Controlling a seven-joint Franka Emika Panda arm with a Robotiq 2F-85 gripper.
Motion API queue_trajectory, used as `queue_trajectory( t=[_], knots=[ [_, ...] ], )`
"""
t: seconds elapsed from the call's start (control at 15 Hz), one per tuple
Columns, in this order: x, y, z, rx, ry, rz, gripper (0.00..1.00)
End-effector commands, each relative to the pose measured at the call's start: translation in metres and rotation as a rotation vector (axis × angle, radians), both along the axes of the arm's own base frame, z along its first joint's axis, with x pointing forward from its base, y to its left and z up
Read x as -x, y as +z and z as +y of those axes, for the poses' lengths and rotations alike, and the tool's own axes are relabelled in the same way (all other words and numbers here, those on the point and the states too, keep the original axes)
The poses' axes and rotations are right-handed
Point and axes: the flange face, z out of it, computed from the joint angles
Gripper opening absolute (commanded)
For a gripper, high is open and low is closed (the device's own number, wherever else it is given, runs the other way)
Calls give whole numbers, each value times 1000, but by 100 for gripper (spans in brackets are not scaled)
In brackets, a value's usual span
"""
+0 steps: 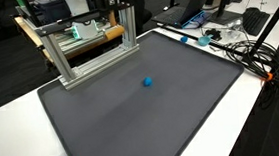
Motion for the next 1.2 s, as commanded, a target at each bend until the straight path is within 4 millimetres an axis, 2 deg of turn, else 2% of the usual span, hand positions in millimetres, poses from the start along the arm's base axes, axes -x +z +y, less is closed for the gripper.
queue_trajectory(
  t=[0.0,0.07,0.2,0.27,0.47,0.53,0.6,0.67,0.73,0.8,1.0,1.13],
  knots=[
    [4,-5,5,10,-18,9,65],
    [5,-8,6,12,-19,14,71],
    [5,-11,9,14,-20,18,72],
    [5,-12,10,20,-25,14,78],
    [3,-13,12,26,-37,-13,61],
    [3,-12,11,34,-39,-14,44],
    [3,-11,8,44,-44,-13,37],
    [3,-9,5,51,-53,-18,47],
    [4,-6,4,48,-59,-21,79],
    [4,-5,4,49,-63,-19,80],
    [3,-13,8,57,-57,-1,98],
    [2,-18,12,55,-45,7,100]
  ],
)
